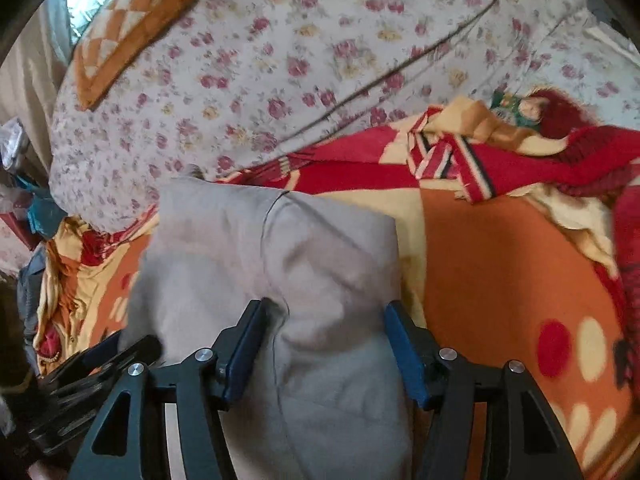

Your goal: Fold large clothes

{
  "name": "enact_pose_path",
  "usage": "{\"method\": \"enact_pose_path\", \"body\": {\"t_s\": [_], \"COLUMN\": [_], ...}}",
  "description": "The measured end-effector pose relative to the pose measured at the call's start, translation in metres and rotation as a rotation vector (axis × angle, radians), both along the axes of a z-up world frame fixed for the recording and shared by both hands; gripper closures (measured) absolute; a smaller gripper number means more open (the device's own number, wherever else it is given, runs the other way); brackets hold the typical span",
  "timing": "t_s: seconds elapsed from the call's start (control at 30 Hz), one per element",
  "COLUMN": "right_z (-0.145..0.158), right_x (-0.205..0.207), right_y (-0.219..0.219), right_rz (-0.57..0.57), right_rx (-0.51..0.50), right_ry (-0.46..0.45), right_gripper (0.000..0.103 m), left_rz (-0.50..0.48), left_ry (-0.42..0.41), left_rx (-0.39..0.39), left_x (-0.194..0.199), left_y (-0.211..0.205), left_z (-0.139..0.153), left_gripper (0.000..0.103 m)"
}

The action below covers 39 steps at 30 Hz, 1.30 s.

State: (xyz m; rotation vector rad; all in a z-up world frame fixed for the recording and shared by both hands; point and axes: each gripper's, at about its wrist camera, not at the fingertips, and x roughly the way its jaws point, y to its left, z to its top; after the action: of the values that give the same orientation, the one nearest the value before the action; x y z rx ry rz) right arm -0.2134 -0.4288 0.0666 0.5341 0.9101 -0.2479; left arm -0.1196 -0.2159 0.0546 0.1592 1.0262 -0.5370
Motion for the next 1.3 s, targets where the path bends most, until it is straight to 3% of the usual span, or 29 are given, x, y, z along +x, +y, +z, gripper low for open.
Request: {"method": "enact_pose_path", "body": {"t_s": [0.2, 0.37, 0.5, 0.9, 1.0, 1.3], "right_z": [0.038, 0.014, 0.020, 0.065, 0.070, 0.069], "right_x": [-0.055, -0.077, -0.088, -0.113, -0.112, -0.108], "right_y": [0.042, 0.058, 0.056, 0.096, 0.103, 0.110], "right_rz": [0.084, 0.103, 0.097, 0.090, 0.092, 0.092], "right_rx": [-0.135, -0.219, -0.200, -0.242, -0.259, -0.291], "right_ry": [-0.042, 0.028, 0.036, -0.074, -0.082, -0.073], "right_gripper": [0.044, 0.039, 0.038, 0.030, 0.025, 0.025], "left_rz": [0.001, 0.014, 0.015, 0.037, 0.041, 0.048], "left_ry": [-0.012, -0.019, -0.041, -0.183, -0.223, -0.252], "left_rx": [-0.013, -0.017, -0.018, -0.039, -0.036, -0.050], "left_x": [-0.018, -0.035, -0.052, -0.089, -0.094, -0.099], "left_y": [0.016, 0.028, 0.037, 0.065, 0.071, 0.077], "left_z": [0.009, 0.010, 0.018, 0.048, 0.053, 0.055], "left_gripper": [0.025, 0.025, 0.025, 0.025, 0.025, 0.025]}}
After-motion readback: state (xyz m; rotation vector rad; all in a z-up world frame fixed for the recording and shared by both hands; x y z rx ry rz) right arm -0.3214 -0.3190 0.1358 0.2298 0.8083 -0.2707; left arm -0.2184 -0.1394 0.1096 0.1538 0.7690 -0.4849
